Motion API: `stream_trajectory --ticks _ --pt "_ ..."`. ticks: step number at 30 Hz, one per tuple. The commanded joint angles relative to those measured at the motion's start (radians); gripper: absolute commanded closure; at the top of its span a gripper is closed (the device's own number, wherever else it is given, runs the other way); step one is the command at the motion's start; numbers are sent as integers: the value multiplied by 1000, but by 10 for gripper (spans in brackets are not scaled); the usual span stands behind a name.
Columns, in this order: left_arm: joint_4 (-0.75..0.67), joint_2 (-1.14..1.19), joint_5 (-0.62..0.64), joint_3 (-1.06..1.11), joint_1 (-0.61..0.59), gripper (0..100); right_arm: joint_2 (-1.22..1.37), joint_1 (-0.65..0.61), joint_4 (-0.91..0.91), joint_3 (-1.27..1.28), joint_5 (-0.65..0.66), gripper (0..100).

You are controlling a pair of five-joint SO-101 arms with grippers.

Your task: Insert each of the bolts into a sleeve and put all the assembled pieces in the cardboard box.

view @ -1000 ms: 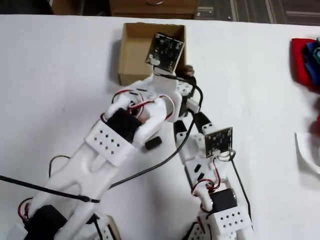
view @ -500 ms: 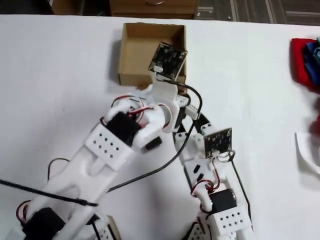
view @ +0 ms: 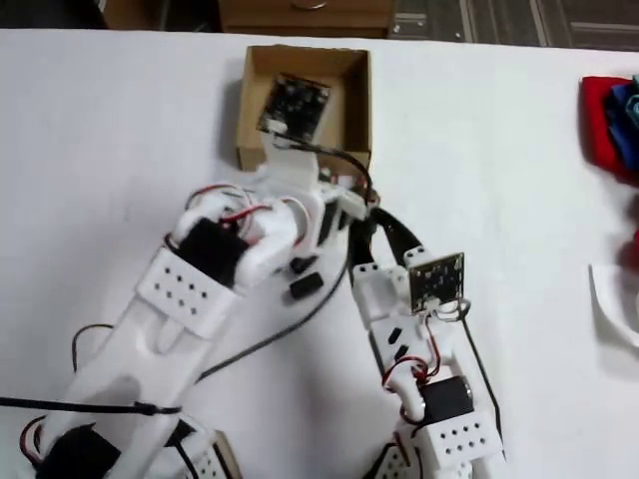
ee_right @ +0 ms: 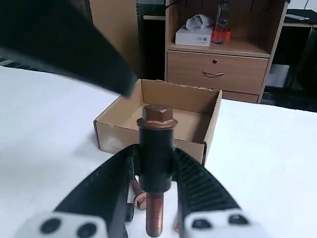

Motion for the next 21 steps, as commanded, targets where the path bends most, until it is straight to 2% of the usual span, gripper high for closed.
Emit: stream_trajectory --ticks 1,2,4,8,11,16,21 --pt "31 -41 -5 -133 -84 832 -5 13 4 11 -11 978" --pt "55 -41 -8 -162 -110 831 1 15 4 11 -11 978" --pt "123 -41 -97 -194 -176 831 2 21 39 11 -12 978" --pt "253 -34 -431 -139 -348 831 2 27 108 11 -12 978" --pt "262 -40 -615 -10 -502 831 2 28 107 8 -12 978" --pt "172 -38 -649 242 -692 832 64 33 193 -149 -8 978" --pt "-11 -32 -652 513 -744 832 392 33 262 -497 -5 978"
